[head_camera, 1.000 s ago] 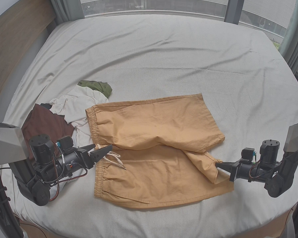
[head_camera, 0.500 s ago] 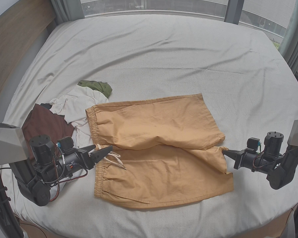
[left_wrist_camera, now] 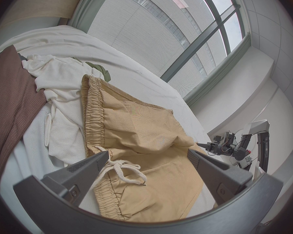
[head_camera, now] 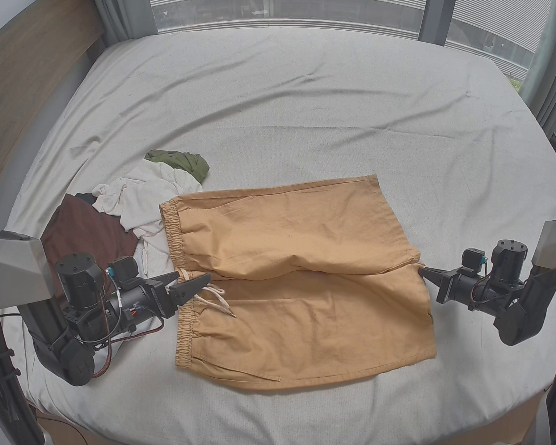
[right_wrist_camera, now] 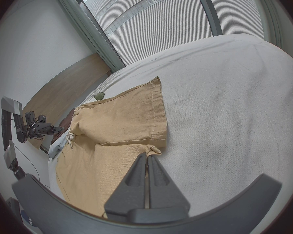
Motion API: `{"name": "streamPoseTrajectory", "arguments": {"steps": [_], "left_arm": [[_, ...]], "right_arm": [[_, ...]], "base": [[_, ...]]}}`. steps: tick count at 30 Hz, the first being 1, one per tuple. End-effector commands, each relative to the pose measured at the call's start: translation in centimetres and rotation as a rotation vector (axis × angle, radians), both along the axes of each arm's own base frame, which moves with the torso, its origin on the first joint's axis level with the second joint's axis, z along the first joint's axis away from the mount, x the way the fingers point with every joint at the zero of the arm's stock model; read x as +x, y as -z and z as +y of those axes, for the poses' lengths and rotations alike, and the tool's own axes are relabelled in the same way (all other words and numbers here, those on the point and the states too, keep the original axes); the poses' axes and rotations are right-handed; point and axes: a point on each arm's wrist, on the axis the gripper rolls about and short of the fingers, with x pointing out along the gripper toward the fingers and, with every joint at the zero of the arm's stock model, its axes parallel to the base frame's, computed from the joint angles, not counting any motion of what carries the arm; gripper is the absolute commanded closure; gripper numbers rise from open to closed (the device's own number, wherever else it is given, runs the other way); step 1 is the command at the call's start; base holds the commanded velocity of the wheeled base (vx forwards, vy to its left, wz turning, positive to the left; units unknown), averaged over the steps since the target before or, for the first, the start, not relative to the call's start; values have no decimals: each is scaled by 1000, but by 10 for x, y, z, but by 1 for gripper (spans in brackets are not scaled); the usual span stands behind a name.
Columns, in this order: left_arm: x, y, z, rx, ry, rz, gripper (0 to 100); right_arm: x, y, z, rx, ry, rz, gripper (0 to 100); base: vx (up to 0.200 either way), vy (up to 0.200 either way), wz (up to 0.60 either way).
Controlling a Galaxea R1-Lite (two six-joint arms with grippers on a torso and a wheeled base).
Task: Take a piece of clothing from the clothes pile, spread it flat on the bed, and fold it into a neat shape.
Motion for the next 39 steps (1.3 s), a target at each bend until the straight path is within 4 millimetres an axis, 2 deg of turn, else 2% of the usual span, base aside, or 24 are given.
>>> {"name": "streamPoseTrajectory", "arguments": {"steps": [1, 10, 11, 17, 21, 22, 23, 26, 28, 30, 35, 37, 39], "left_arm": [[0, -1, 0, -2, 0, -3, 0], [-1, 1, 0, 0, 2, 6, 0], [-2, 1, 0, 1, 2, 8, 0], [-10, 3, 1, 0, 2, 38, 0], [-21, 9, 4, 11, 4, 84, 0], [-28, 14, 4, 19, 7, 116, 0], [-29, 14, 4, 20, 9, 119, 0], [-43, 24, 3, 38, 23, 192, 0], [-44, 27, 3, 42, 25, 206, 0], [-44, 29, 3, 46, 19, 212, 0], [-45, 32, 5, 51, 10, 233, 0], [-49, 38, 7, 57, 7, 268, 0], [-52, 52, 8, 77, -1, 334, 0]], "right_arm": [[7, 2, -2, 5, 13, -11, 100], [16, 0, -3, 4, 44, -52, 100], [16, 0, -4, 5, 46, -51, 0], [16, -10, -6, 4, 91, -79, 0], [10, -30, -6, 6, 91, -124, 0], [6, -40, -6, 9, 90, -148, 0], [6, -41, -6, 9, 90, -148, 0], [-9, -55, -1, 14, 76, -154, 0], [-10, -57, 0, 15, 71, -153, 0], [-16, -57, 12, 17, 33, -148, 0], [-18, -54, 14, 17, 25, -139, 0], [-17, -54, 14, 17, 25, -137, 0], [-17, -53, 14, 17, 25, -134, 0]], "base": [[0, 0, 0], [0, 0, 0], [0, 0, 0], [0, 0, 0], [0, 0, 0], [0, 0, 0], [0, 0, 0], [0, 0, 0], [0, 0, 0], [0, 0, 0], [0, 0, 0], [0, 0, 0], [0, 0, 0]]}}
